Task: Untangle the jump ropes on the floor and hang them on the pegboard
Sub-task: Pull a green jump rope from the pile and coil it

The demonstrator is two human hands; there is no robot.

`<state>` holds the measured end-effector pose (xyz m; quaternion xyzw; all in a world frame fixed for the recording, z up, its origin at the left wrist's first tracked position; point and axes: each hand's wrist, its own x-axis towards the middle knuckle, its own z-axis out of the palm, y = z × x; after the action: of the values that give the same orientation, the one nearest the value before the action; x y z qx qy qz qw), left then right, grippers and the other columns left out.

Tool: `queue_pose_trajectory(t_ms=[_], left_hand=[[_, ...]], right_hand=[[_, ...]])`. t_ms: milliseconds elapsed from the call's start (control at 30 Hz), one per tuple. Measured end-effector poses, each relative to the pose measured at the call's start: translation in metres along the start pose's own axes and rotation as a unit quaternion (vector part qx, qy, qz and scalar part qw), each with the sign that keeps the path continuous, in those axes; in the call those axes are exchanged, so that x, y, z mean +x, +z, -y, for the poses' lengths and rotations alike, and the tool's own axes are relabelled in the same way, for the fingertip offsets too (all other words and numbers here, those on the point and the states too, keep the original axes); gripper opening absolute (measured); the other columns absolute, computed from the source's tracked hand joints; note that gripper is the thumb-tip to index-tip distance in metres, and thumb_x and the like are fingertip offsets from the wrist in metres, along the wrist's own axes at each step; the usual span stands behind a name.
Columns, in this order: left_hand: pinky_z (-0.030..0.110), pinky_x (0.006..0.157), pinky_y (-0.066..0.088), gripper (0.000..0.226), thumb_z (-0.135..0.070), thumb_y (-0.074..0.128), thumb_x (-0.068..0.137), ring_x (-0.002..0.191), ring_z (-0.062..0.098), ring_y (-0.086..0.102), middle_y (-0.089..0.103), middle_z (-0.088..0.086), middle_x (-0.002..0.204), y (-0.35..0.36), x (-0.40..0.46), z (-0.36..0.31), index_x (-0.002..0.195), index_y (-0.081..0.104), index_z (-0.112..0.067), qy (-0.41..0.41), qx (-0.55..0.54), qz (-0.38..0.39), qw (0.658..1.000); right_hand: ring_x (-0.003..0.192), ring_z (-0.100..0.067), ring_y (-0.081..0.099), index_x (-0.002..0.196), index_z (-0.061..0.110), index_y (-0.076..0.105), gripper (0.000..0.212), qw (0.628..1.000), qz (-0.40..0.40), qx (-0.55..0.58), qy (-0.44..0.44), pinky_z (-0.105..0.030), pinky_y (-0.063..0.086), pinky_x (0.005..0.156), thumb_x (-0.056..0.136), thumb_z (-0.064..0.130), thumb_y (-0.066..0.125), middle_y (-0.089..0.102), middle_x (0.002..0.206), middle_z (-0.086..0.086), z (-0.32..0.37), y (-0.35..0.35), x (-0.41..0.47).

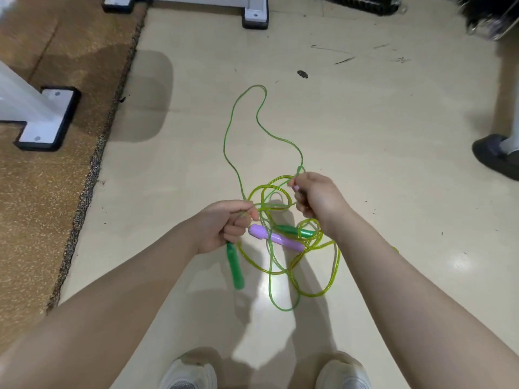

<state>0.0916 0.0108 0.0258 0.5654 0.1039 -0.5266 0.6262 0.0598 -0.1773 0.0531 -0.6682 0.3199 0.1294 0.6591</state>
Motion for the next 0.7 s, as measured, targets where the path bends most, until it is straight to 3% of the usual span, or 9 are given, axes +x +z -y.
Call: queue_pose_trajectory(t_ms=[67,133,200,267,333,400,500,600,700], left_hand=[[0.016,0.035,0.011,0.020,-0.022,0.047,0.083,0.037,0.006,0.014,0.027,-0.007,0.047,0.007,-0.008,-0.009,0.069,0.058,-0.013,0.017,-0.070,0.058,0.996],[0.016,0.035,0.008,0.021,-0.023,0.046,0.079,0.033,0.006,0.009,0.028,-0.010,0.037,0.010,-0.013,-0.016,0.080,0.066,-0.017,0.068,-0.155,0.076,0.983],[0.017,0.035,0.006,0.031,-0.023,0.042,0.084,0.031,0.009,0.007,0.028,-0.008,0.032,0.008,-0.017,-0.021,0.107,0.062,-0.026,0.118,-0.193,0.068,0.972],[0.017,0.036,0.007,0.035,-0.024,0.039,0.090,0.032,0.011,0.006,0.036,-0.009,0.035,0.001,-0.019,-0.024,0.120,0.054,-0.033,0.134,-0.204,0.044,0.969],[0.015,0.035,0.010,0.035,-0.025,0.040,0.091,0.024,0.009,0.015,0.053,-0.012,0.047,-0.007,-0.018,-0.024,0.123,0.051,-0.035,0.131,-0.221,0.020,0.966],[0.009,0.038,0.023,0.034,-0.020,0.038,0.096,0.023,0.005,0.023,0.068,-0.009,0.066,-0.016,-0.013,-0.023,0.124,0.049,-0.034,0.129,-0.242,-0.012,0.961],[0.008,0.064,0.045,0.040,-0.009,0.031,0.098,0.036,0.001,0.038,0.074,0.005,0.089,-0.024,-0.008,-0.017,0.129,0.043,-0.031,0.117,-0.252,-0.060,0.959],[0.018,0.051,0.054,0.039,-0.006,0.029,0.093,0.054,0.014,0.063,0.073,0.012,0.085,-0.021,-0.010,-0.012,0.123,0.052,-0.020,0.093,-0.276,-0.040,0.956],[0.015,0.040,0.044,0.031,-0.027,0.048,0.087,0.046,0.011,0.055,0.061,0.003,0.064,-0.012,-0.008,-0.010,0.111,0.063,-0.014,0.060,-0.240,0.007,0.969]], right_hand=[[0.052,-0.015,0.043,0.075,0.013,0.059,0.022,0.976,0.008,-0.216,0.000,-0.022,0.033,0.045,0.090,0.011,0.044,0.048,0.059,0.000,-0.022,0.003,0.004],[0.073,-0.023,0.056,0.077,0.007,0.062,0.020,0.926,0.037,-0.375,0.009,-0.032,0.046,0.066,0.088,0.013,0.046,0.061,0.076,-0.008,-0.045,0.005,0.006],[0.090,-0.029,0.059,0.083,0.007,0.064,0.021,0.887,0.055,-0.458,0.013,-0.036,0.047,0.075,0.087,0.017,0.045,0.066,0.092,-0.009,-0.061,0.005,0.003],[0.099,-0.029,0.057,0.101,0.012,0.063,0.026,0.850,0.071,-0.522,0.007,-0.032,0.044,0.074,0.092,0.023,0.042,0.062,0.101,-0.007,-0.063,0.007,-0.005],[0.096,-0.026,0.053,0.104,0.017,0.060,0.024,0.834,0.096,-0.543,-0.014,-0.028,0.037,0.071,0.095,0.024,0.039,0.054,0.093,-0.003,-0.061,0.006,-0.011],[0.082,-0.016,0.050,0.090,0.023,0.061,0.021,0.849,0.142,-0.508,-0.039,-0.023,0.036,0.064,0.094,0.016,0.041,0.054,0.077,0.010,-0.055,0.003,-0.012],[0.066,-0.004,0.045,0.073,0.034,0.061,0.032,0.864,0.207,-0.456,-0.044,-0.015,0.034,0.059,0.090,0.012,0.045,0.050,0.059,0.020,-0.040,-0.001,-0.012],[0.063,-0.002,0.045,0.074,0.029,0.064,0.028,0.861,0.238,-0.444,-0.073,-0.018,0.033,0.060,0.090,0.013,0.047,0.048,0.062,0.018,-0.027,0.002,-0.014],[0.063,-0.011,0.046,0.071,0.016,0.060,0.026,0.878,0.208,-0.422,-0.095,-0.026,0.037,0.062,0.089,0.009,0.043,0.051,0.052,0.014,-0.022,0.011,-0.014]])
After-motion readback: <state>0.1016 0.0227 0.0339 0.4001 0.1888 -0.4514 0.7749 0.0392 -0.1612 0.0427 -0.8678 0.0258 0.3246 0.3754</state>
